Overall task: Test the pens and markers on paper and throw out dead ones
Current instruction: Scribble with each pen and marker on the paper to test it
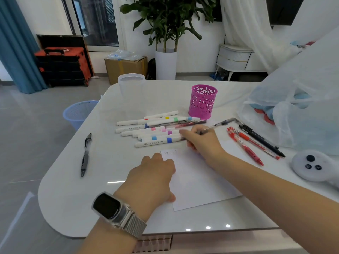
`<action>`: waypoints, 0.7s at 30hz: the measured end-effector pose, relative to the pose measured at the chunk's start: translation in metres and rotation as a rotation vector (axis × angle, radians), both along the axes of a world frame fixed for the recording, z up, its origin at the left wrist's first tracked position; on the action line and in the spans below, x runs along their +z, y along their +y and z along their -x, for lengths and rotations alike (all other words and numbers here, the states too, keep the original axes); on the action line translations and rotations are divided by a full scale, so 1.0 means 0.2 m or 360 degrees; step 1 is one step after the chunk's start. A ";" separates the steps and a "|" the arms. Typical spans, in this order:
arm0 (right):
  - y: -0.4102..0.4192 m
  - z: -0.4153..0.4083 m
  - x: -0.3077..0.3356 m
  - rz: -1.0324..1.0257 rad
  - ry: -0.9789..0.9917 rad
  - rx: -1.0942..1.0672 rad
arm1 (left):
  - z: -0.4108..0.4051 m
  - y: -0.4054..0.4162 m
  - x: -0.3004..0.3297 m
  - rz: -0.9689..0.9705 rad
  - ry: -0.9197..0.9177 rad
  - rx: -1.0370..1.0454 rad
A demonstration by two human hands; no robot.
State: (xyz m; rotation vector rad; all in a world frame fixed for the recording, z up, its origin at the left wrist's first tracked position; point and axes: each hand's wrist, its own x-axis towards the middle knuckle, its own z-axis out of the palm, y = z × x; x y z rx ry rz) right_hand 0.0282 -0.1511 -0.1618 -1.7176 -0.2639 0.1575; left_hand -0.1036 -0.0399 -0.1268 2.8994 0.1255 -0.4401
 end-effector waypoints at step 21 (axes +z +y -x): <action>-0.22 0.15 0.38 -0.1173 0.1040 0.0373 | 0.03 0.01 0.00 0.0042 -0.0067 -0.0038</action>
